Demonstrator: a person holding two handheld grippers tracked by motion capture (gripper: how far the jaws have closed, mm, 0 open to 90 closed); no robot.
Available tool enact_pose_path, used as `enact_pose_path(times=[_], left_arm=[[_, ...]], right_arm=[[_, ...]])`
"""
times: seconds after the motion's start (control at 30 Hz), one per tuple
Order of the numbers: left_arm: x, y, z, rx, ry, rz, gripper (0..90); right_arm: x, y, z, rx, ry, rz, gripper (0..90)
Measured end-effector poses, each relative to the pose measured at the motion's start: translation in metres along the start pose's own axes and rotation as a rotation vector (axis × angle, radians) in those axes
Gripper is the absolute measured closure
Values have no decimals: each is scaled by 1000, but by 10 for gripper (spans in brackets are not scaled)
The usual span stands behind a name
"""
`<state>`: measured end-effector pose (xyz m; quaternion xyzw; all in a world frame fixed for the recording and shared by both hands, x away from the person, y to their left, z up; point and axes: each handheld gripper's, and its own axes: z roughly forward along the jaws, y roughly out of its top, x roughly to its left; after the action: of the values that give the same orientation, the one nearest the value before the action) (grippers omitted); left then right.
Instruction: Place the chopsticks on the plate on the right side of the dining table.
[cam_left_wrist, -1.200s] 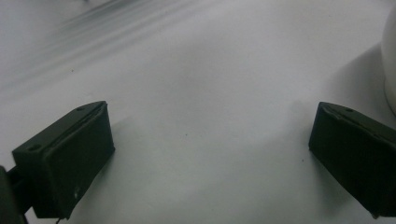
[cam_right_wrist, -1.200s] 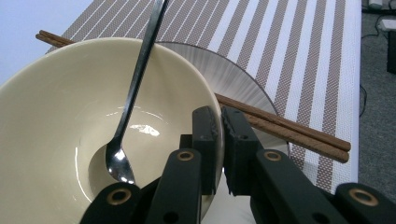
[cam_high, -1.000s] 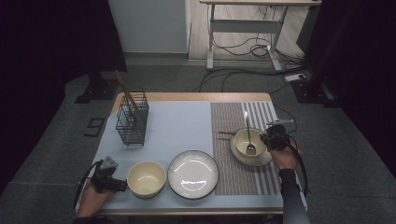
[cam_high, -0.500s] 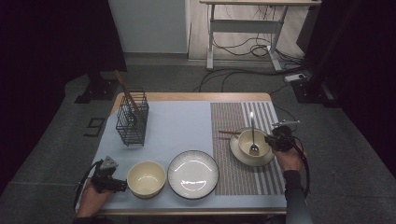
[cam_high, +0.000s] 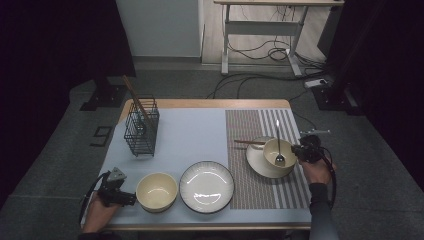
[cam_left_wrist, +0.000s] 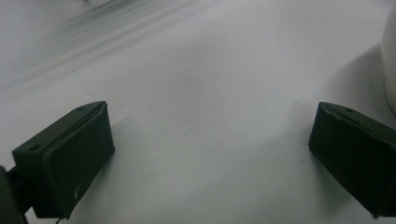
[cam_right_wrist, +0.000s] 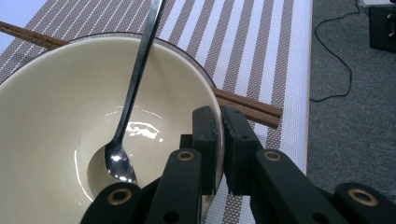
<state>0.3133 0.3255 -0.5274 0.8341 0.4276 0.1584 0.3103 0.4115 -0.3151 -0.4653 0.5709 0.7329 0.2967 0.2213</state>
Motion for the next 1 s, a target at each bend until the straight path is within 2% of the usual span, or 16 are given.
enact_pose_path(times=[0.3,0.6,0.87,1.0], left_arm=[[0,0,0,0,0,0,0],[0,0,0,0,0,0,0],[0,0,0,0,0,0,0],[0,0,0,0,0,0,0]], right_arm=[[-2,3,4,-5,-11,-6,842],[-4,5,7,-16,3,5,845],[2,9,10,-20,22,-4,847],[5,11,11,-18,16,-14,846]])
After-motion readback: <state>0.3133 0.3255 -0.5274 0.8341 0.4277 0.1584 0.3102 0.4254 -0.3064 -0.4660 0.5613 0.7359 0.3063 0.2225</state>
